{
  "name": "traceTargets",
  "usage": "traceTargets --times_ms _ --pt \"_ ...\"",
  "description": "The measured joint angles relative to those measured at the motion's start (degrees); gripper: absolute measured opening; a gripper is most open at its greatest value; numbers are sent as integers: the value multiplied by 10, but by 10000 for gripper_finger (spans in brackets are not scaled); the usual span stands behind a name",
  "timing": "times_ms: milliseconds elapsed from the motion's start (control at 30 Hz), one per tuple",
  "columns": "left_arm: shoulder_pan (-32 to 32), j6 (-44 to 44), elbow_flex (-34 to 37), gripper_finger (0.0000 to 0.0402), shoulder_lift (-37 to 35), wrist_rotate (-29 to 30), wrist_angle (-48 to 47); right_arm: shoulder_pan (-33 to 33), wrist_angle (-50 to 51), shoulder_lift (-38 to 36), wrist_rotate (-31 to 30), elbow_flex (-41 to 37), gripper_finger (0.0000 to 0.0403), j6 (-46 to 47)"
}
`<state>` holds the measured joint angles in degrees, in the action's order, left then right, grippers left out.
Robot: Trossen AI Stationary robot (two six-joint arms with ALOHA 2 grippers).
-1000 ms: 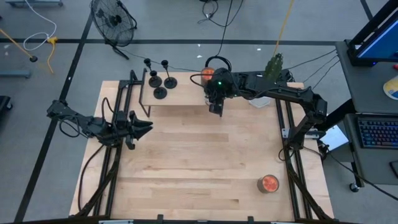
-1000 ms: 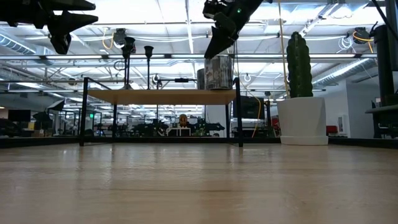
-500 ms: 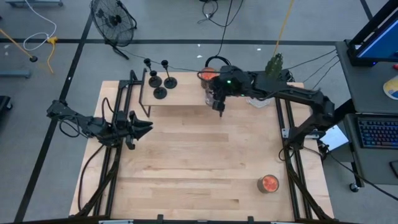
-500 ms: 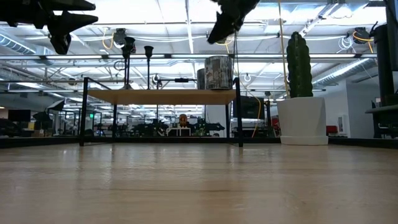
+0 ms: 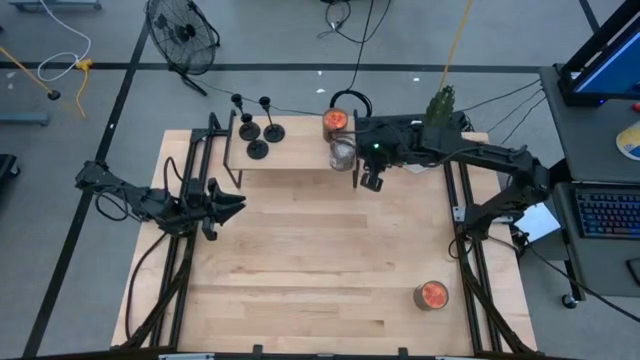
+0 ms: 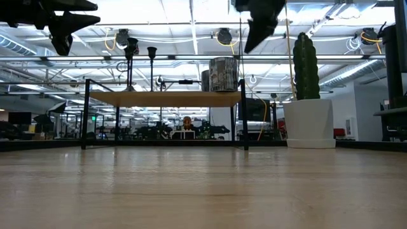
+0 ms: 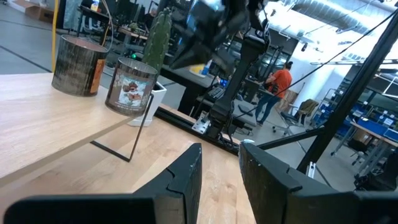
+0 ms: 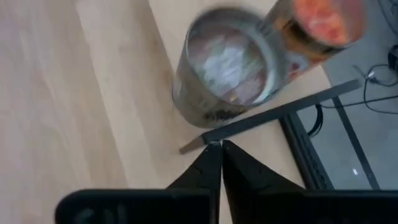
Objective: Pick & Place candle stick holders
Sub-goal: Put the brown scented candle on the shelf
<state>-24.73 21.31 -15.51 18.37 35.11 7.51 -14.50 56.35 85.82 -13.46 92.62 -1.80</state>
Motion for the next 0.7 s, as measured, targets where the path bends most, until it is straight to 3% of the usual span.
traceTargets --times_ms 267,700 --pt "0 13 0 113 0 0 0 -14 -64 1 0 -68 1 -13" --pt "0 15 0 113 0 0 0 -35 -160 1 32 -105 1 -22"
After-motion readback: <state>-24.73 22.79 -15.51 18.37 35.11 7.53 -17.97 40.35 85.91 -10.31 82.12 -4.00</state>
